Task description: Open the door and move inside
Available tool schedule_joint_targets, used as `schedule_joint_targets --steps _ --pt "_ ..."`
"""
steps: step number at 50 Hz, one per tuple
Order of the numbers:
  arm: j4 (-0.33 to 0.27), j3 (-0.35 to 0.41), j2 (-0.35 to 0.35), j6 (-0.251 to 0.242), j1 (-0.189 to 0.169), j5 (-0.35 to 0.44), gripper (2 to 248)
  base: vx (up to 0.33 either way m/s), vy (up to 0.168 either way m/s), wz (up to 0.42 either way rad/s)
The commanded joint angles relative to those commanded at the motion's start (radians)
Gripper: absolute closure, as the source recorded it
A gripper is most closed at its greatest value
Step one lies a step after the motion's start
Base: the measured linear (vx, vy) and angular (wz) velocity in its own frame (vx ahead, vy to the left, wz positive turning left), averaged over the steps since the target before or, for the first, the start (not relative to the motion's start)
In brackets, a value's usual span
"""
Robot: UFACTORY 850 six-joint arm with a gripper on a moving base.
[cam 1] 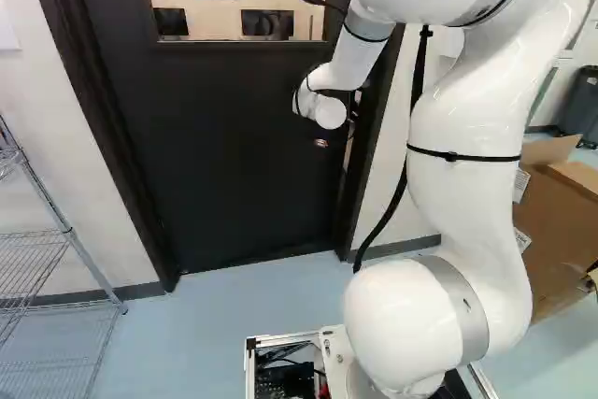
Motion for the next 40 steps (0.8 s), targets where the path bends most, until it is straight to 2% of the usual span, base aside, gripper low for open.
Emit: schedule_joint_targets --steps 34,40 --pt "0.007 -0.172 -0.138 0.0 0.035 0.001 3 0.0 0.0 0.0" --pt "-0.013 -0.199 -0.159 0.0 0.044 0.001 3 0.0 0.0 0.0"
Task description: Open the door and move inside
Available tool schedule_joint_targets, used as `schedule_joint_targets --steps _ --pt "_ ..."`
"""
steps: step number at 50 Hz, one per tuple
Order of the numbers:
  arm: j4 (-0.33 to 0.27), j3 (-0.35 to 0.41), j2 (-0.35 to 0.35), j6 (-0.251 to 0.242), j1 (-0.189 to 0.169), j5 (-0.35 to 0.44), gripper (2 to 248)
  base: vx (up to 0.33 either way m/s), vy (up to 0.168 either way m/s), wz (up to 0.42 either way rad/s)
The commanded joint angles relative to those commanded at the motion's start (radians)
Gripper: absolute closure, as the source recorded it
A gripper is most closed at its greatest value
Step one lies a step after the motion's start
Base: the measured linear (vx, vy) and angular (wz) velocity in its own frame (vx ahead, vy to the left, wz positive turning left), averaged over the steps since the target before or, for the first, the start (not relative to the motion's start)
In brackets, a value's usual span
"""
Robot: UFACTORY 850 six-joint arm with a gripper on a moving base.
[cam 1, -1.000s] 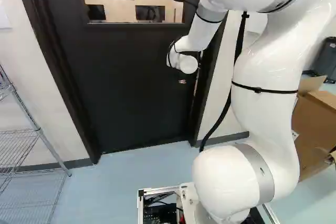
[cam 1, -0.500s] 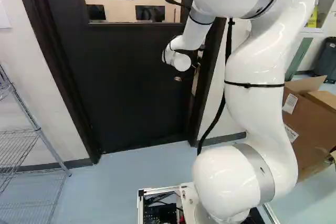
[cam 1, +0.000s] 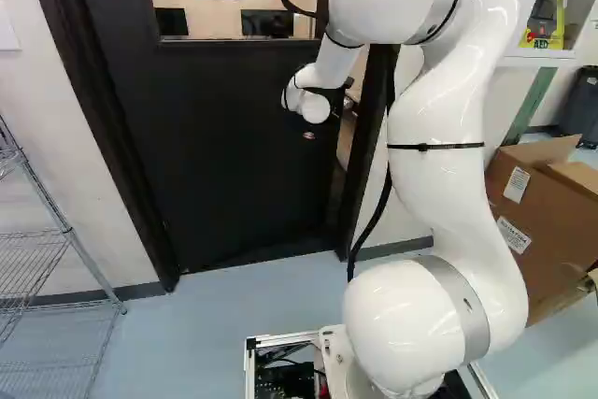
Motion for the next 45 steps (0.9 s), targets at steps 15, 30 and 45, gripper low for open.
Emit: schedule_joint_targets --steps 15,30,45 --pt "-0.14 -0.035 -0.027 0.0 0.034 0.0 3 0.0 0.0 0.0" --pt "-0.297 -0.059 -0.045 0.0 0.07 0.0 3 0.0 0.0 0.0" --pt "-0.377 -0.147 -0.112 0.0 0.087 0.0 3 0.0 0.0 0.0"
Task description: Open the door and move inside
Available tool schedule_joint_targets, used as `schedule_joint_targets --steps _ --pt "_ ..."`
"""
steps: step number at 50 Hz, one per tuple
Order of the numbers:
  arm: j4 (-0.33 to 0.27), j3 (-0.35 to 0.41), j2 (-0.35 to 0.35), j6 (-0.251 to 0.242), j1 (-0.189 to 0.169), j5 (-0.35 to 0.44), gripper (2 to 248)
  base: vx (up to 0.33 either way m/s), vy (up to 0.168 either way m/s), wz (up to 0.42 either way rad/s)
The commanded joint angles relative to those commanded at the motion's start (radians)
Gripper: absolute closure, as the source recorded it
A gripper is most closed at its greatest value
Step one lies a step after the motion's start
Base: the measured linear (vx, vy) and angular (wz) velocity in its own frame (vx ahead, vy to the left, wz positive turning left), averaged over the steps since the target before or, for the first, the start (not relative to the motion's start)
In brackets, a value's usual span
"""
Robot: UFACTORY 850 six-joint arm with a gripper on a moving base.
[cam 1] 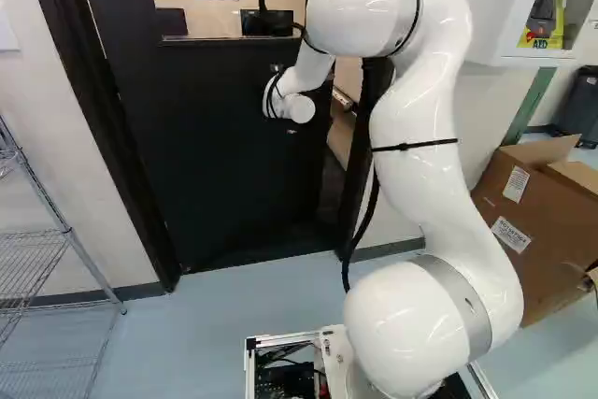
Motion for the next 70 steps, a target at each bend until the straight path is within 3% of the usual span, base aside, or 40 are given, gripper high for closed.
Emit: schedule_joint_targets --steps 27,36,70 --pt "-0.003 -0.167 -0.123 0.0 0.022 0.0 3 0.0 0.0 0.0" --pt "-0.003 -0.184 -0.136 0.0 0.025 0.0 3 0.0 0.0 0.0" --pt "-0.003 0.021 0.015 0.0 0.007 0.0 3 0.0 0.0 0.0"
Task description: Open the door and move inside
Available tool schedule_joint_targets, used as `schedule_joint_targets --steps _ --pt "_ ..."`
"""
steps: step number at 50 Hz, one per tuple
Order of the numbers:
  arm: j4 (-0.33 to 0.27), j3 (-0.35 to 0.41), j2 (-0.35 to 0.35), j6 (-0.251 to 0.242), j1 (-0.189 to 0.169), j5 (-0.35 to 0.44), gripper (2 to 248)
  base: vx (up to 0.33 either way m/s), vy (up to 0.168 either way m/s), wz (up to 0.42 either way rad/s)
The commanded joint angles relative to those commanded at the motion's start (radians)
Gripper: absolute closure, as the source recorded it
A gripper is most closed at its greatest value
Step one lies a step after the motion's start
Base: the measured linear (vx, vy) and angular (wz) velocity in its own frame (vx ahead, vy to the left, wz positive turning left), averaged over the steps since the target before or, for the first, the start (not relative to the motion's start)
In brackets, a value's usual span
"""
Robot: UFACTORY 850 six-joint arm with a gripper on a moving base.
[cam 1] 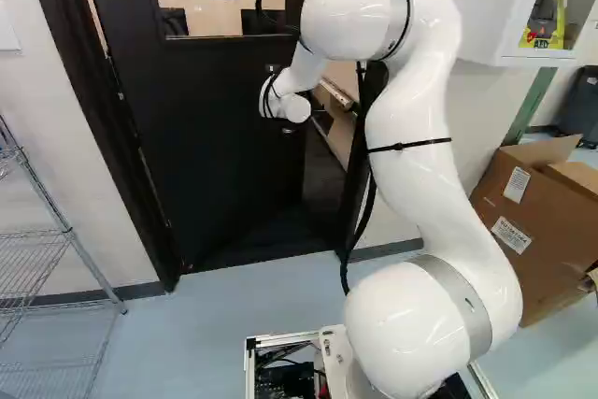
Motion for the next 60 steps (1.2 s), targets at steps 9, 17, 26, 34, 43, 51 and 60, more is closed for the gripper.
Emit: schedule_joint_targets --steps 9,17,26,34,43,51,60 --pt "0.0 0.058 0.044 0.0 -0.006 0.0 3 0.0 0.0 0.0" --pt "0.0 0.11 0.084 0.0 -0.012 0.0 3 0.0 0.0 0.0" --pt "0.0 0.164 0.127 0.0 -0.019 0.0 3 0.0 0.0 0.0" --pt "0.0 0.212 0.165 0.0 -0.025 0.0 3 0.0 0.0 0.0" --pt "0.0 0.265 0.208 0.0 -0.032 0.0 3 0.0 0.0 0.0" --pt "-0.001 0.311 0.245 0.0 -0.04 0.002 3 0.0 0.0 0.0" --pt "-0.013 0.359 0.286 0.0 -0.052 0.009 3 0.0 0.0 0.0"
